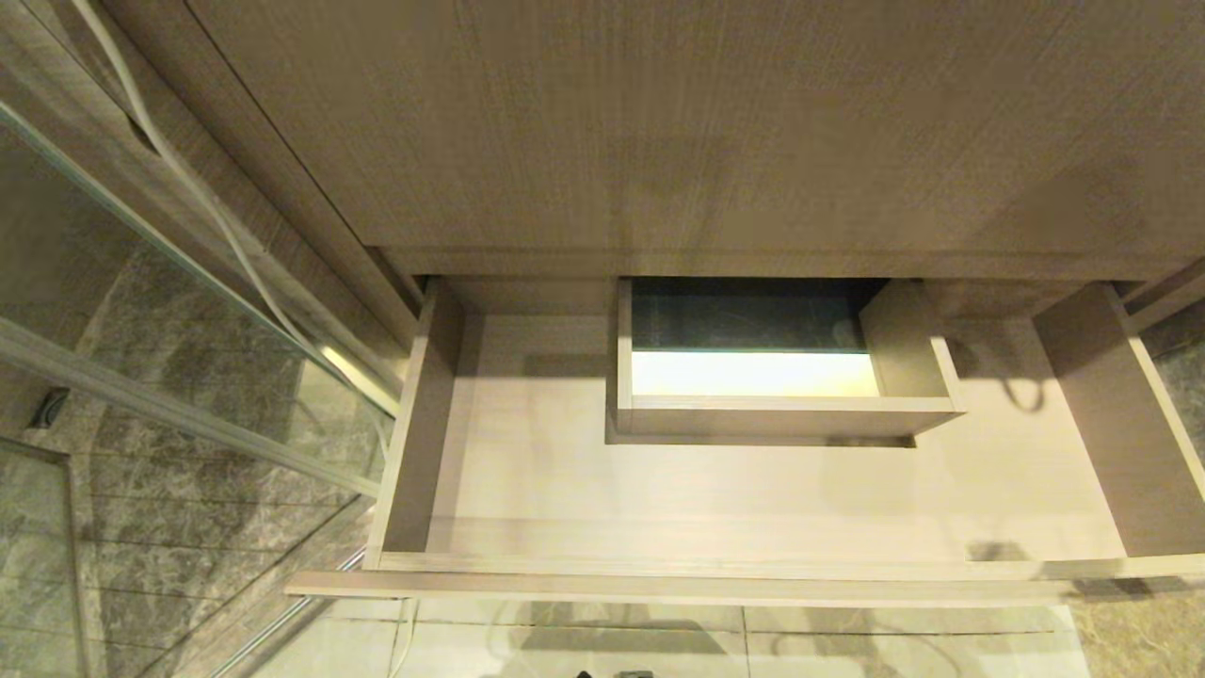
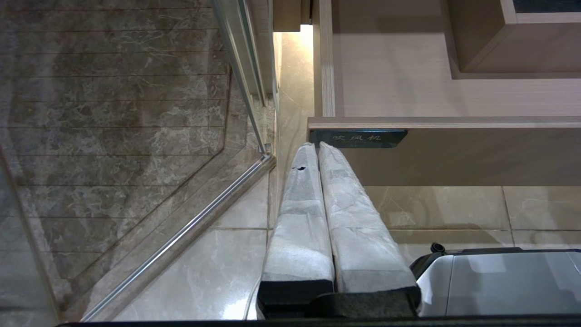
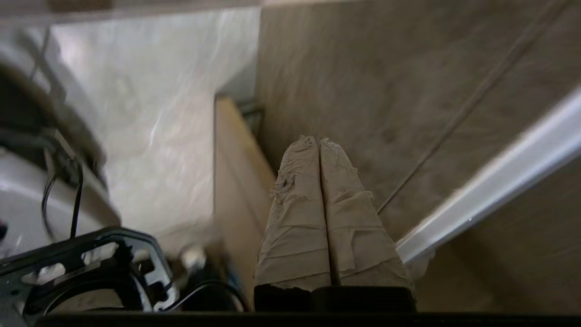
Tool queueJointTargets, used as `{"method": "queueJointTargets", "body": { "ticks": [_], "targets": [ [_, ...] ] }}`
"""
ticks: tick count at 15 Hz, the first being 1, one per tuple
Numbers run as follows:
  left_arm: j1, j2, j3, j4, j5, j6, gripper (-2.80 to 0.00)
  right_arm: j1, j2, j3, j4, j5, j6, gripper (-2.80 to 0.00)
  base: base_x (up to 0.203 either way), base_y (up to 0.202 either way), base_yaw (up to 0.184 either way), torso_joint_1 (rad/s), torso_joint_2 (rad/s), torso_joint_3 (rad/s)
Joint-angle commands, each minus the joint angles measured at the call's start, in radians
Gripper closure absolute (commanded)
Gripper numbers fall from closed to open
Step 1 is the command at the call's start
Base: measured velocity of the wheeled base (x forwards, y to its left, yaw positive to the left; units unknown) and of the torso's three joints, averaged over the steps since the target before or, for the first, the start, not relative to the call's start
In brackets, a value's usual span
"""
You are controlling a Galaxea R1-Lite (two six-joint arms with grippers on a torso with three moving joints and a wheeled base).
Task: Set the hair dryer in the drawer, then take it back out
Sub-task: Close the drawer
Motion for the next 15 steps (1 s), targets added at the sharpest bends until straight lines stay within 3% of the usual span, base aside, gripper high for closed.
{"method": "queueJointTargets", "body": {
  "ticks": [1, 7, 15],
  "targets": [
    [0.0, 0.0, 0.0, 0.0, 0.0, 0.0, 0.0, 0.0, 0.158, 0.048, -0.02, -0.011, 0.007, 0.0, 0.0, 0.0, 0.0, 0.0, 0.0, 0.0],
    [0.0, 0.0, 0.0, 0.0, 0.0, 0.0, 0.0, 0.005, 0.435, 0.004, -0.099, -0.018, 0.014, 0.0, 0.0, 0.0, 0.0, 0.0, 0.0, 0.0],
    [0.0, 0.0, 0.0, 0.0, 0.0, 0.0, 0.0, 0.006, 0.537, -0.06, -0.136, -0.02, 0.013, 0.0, 0.0, 0.0, 0.0, 0.0, 0.0, 0.0]
  ]
}}
